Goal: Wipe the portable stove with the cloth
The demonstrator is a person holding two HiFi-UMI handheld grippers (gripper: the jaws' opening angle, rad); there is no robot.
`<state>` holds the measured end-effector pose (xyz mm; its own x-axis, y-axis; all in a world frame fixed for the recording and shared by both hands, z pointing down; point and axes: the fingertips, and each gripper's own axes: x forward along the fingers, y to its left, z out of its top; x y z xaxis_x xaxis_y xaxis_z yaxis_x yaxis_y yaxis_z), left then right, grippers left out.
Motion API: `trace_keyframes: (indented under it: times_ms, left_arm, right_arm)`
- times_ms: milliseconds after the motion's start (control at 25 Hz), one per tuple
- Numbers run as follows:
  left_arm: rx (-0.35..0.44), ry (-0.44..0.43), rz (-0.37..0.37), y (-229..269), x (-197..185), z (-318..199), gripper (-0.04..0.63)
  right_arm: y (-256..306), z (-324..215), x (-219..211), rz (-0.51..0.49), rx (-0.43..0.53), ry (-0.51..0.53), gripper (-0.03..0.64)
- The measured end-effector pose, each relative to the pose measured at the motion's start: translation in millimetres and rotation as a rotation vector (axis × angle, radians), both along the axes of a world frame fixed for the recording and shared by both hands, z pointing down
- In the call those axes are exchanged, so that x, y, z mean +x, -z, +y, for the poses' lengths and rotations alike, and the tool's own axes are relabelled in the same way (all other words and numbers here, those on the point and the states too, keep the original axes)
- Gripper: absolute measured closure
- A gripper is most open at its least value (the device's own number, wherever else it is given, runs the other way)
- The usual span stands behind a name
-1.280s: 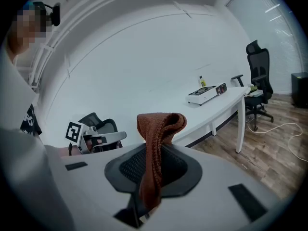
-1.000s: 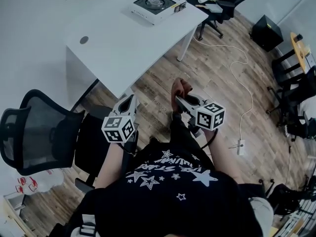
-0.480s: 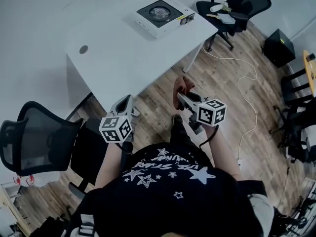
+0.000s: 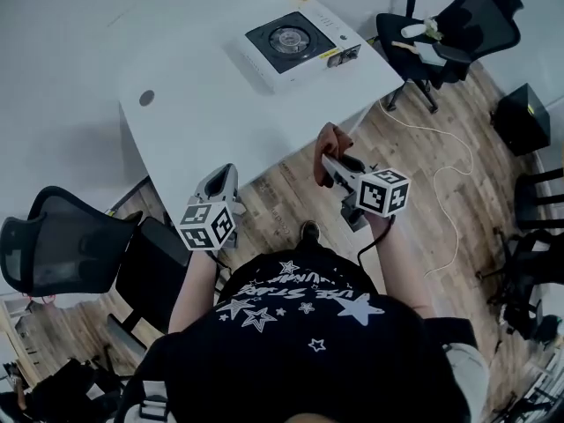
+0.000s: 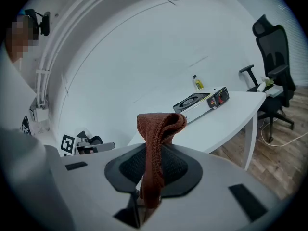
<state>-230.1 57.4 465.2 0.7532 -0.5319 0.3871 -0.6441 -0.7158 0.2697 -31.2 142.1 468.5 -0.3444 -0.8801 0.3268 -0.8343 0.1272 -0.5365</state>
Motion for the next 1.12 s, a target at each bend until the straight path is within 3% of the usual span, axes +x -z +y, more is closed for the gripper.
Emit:
trace_keyframes:
  times_ms: [280,680,1120]
  left_arm:
    - [0.017,0.081,0.006,8.5,41.0,-7.6,0.591]
    - [0.016,0.104,-0.004,10.1,55.4,-26.5,0.591]
    - [-0.008,0.075,0.024,3.4,94.1,-100.1,0.591]
  right_arm:
    - [-6.3,-13.1,47.6,-0.024,-0.020,0.066,0.555]
    - [-14.1,-39.3,58.8,-0.047,-0.036,0.090,0.557]
    - [-15.3,-94.3,98.6,-0.017,-0.075,0.068,0.557]
